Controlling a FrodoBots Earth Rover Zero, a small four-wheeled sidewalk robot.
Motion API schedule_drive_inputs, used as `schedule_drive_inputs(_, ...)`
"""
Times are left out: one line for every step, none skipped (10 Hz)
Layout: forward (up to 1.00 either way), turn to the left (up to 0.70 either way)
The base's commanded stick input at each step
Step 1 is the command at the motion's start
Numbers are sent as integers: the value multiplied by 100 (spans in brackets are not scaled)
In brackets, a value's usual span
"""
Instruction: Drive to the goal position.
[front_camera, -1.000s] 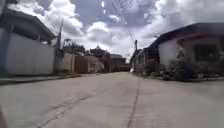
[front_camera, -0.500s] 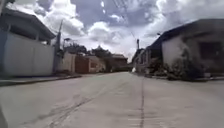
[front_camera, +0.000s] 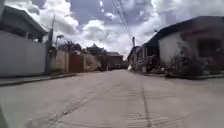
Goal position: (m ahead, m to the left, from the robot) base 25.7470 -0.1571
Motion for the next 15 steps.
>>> schedule_drive_inputs(70, 0)
schedule_drive_inputs(70, 0)
schedule_drive_inputs(70, 0)
schedule_drive_inputs(70, 0)
schedule_drive_inputs(70, 0)
schedule_drive_inputs(70, -2)
schedule_drive_inputs(70, -9)
schedule_drive_inputs(70, -30)
schedule_drive_inputs(70, -35)
schedule_drive_inputs(70, -35)
schedule_drive_inputs(70, -35)
schedule_drive_inputs(70, -14)
schedule_drive_inputs(70, -2)
schedule_drive_inputs(70, -1)
schedule_drive_inputs(70, 0)
